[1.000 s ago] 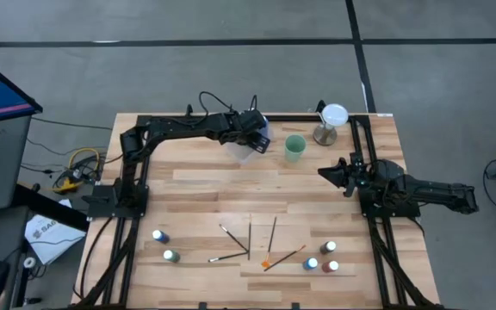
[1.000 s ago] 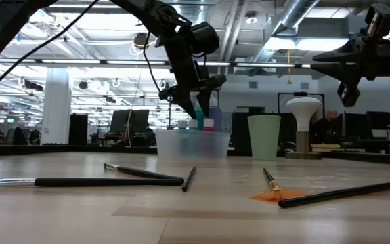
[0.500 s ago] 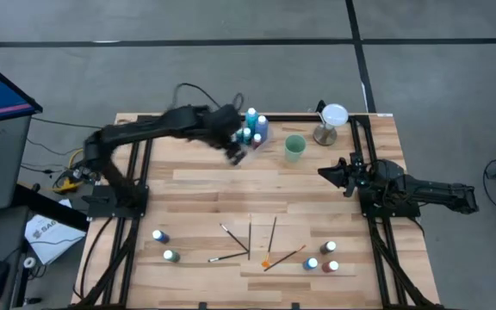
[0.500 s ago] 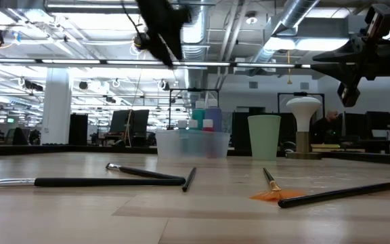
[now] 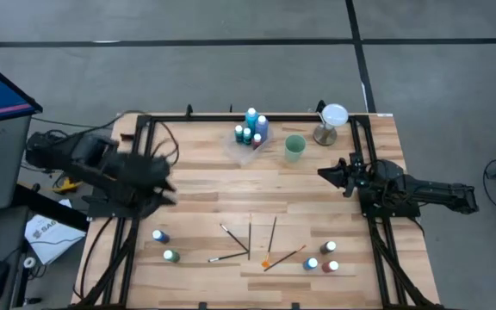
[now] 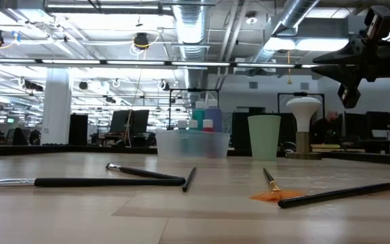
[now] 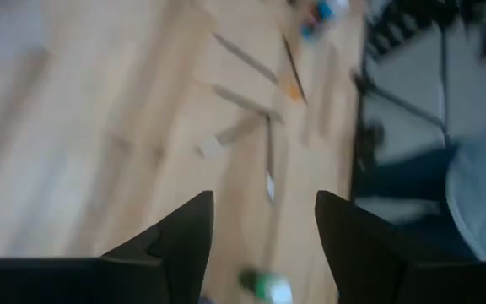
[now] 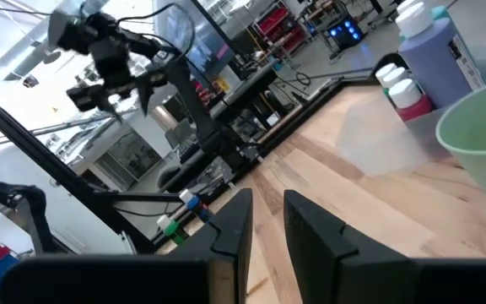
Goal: Pick & Place Paint Supplies
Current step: Put the small blue paint bottle into the transparent bin
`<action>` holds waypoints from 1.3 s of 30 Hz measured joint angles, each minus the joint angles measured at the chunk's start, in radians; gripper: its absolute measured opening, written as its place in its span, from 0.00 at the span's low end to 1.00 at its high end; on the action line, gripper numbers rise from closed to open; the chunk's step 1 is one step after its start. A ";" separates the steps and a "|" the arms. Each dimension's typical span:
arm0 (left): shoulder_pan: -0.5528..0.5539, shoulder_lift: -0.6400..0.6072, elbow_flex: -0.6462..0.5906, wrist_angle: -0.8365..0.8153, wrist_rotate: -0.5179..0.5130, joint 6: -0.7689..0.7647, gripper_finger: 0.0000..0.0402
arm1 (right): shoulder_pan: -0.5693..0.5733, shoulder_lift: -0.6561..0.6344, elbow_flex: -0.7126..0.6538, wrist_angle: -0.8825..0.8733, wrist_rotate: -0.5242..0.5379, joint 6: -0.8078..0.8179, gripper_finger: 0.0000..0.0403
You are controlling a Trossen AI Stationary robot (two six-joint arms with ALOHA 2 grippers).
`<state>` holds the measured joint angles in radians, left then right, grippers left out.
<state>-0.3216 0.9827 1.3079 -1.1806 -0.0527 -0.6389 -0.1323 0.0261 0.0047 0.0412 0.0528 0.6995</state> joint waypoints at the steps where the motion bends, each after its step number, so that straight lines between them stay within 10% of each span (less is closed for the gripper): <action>1: -0.048 -0.014 -0.028 0.002 0.000 -0.025 0.51 | 0.000 0.000 0.000 -0.008 0.000 0.000 0.16; 15: -0.397 0.052 -0.318 0.026 -0.002 -0.106 0.51 | 0.000 0.000 0.000 -0.019 0.000 0.000 0.16; 39: -0.444 0.064 -0.460 0.099 0.000 -0.103 0.60 | 0.000 0.000 0.000 -0.019 0.000 0.000 0.16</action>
<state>-0.7652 1.0466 0.8482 -1.0821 -0.0524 -0.7422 -0.1326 0.0261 0.0046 0.0223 0.0528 0.6998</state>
